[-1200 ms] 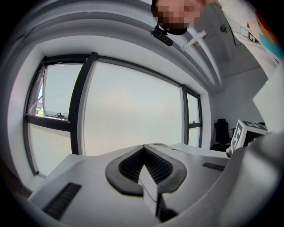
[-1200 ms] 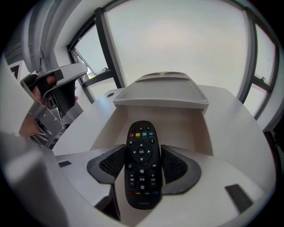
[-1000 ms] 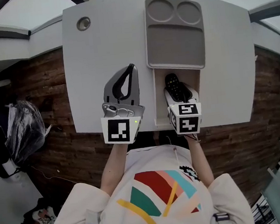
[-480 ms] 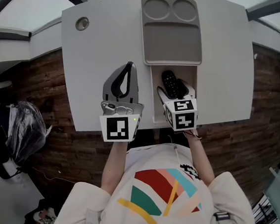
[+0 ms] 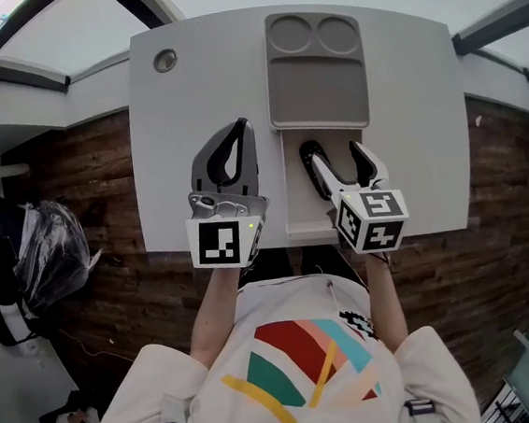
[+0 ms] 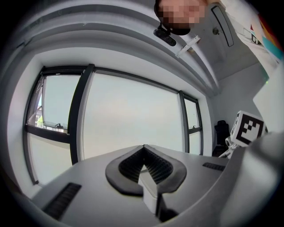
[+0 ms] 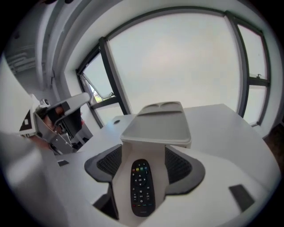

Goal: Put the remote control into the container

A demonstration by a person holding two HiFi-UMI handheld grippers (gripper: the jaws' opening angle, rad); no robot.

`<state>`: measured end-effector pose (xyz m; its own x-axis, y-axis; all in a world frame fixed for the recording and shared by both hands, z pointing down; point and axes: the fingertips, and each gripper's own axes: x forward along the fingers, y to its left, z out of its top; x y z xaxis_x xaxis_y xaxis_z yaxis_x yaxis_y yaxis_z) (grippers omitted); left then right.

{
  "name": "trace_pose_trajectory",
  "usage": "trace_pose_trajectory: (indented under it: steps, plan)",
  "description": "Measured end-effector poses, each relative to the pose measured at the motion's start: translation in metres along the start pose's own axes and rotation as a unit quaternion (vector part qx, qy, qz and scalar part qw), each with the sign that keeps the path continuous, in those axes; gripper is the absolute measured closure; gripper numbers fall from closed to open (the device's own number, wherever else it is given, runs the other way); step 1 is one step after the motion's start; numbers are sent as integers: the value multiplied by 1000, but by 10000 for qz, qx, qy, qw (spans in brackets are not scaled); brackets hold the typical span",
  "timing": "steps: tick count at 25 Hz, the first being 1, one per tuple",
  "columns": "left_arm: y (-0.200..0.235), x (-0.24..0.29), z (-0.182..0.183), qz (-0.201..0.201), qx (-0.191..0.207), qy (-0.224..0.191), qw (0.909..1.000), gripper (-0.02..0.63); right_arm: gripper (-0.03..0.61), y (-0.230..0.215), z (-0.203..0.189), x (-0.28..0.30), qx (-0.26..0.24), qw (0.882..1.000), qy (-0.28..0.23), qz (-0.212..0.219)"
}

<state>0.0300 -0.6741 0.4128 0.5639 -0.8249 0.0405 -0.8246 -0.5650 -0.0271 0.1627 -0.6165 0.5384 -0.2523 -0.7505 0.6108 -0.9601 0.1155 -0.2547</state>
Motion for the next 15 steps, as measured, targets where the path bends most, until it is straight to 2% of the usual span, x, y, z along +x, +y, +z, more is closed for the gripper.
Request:
trace_pose_trajectory:
  steps: [1, 3, 4, 7, 10, 15]
  plan:
    - [-1, 0, 4, -3, 34, -44, 10000, 607, 319, -2, 11, -7, -20, 9999, -169, 20]
    - [-1, 2, 15, 7, 76, -160, 9998, 607, 539, -8, 36, -22, 16, 9981, -604, -72]
    - [-1, 3, 22, 23, 88, -234, 9997, 607, 578, -10, 49, -29, 66, 9964, -837, -86]
    - [-1, 5, 46, 37, 168, -494, 9986, 607, 578, -9, 91, -54, 172, 9886, -1497, 12]
    - [-1, 1, 75, 81, 217, -779, 9967, 607, 578, -1, 135, -87, -83, 9757, -2190, 16]
    - [0, -3, 128, 133, 297, -1229, 9919, 607, 578, 21, 200, -153, -683, 9396, -3354, 37]
